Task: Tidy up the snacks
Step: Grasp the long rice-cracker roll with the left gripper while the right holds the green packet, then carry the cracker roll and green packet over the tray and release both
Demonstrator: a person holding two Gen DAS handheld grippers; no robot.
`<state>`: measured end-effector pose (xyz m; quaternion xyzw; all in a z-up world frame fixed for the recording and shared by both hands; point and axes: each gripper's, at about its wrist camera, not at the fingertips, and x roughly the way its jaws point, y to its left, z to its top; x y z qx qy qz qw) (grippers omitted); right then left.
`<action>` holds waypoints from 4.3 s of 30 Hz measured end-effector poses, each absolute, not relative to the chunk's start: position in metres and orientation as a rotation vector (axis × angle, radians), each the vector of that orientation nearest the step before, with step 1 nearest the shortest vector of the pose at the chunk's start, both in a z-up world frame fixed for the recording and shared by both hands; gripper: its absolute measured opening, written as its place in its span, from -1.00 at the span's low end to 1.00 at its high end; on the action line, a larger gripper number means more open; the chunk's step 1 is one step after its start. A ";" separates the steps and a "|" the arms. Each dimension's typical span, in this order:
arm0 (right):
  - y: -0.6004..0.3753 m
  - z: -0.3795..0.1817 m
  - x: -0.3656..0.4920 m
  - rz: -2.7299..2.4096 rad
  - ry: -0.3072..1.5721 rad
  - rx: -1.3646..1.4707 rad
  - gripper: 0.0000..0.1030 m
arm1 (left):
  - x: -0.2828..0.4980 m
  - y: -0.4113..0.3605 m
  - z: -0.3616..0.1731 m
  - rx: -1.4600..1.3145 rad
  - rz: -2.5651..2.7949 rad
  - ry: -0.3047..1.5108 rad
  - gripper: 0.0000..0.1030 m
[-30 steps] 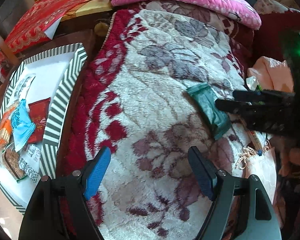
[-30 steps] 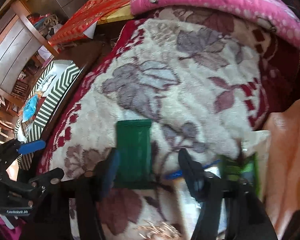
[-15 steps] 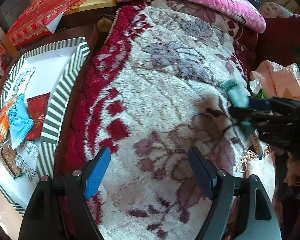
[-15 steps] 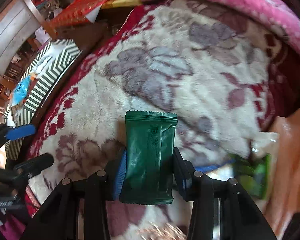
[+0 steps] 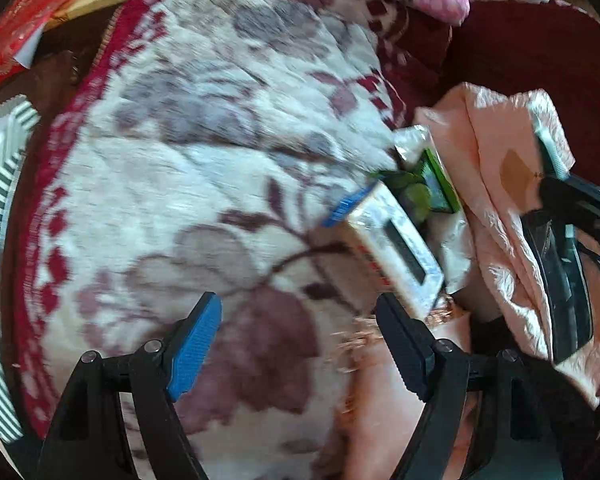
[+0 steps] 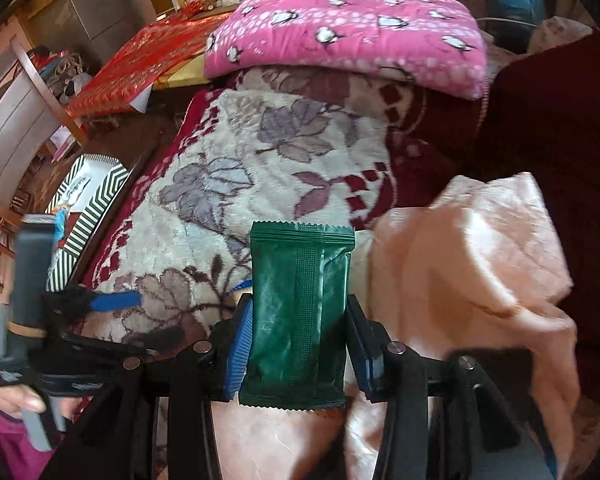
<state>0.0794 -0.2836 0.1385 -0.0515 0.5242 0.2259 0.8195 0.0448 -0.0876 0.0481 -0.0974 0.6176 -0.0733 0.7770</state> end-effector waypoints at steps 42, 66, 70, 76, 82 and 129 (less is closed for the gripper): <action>-0.291 0.131 0.077 0.562 1.112 0.007 -0.09 | 0.047 -0.082 0.017 -0.263 -0.190 1.383 -0.62; -0.150 0.076 0.031 0.731 1.201 0.006 -0.08 | -0.011 0.046 0.066 -0.160 0.012 1.235 -0.64; -0.131 0.074 0.030 0.738 1.202 -0.005 -0.08 | -0.015 0.061 0.071 -0.150 0.046 1.212 -0.64; -0.104 0.074 0.030 0.755 1.201 -0.023 -0.08 | -0.020 0.081 0.081 -0.149 0.084 1.177 -0.64; -0.077 0.077 0.031 0.786 1.204 -0.050 -0.08 | -0.023 0.101 0.091 -0.159 0.119 1.148 -0.64; 0.093 0.105 0.020 0.979 1.184 -0.222 -0.08 | -0.067 0.248 0.116 -0.373 0.316 1.071 -0.64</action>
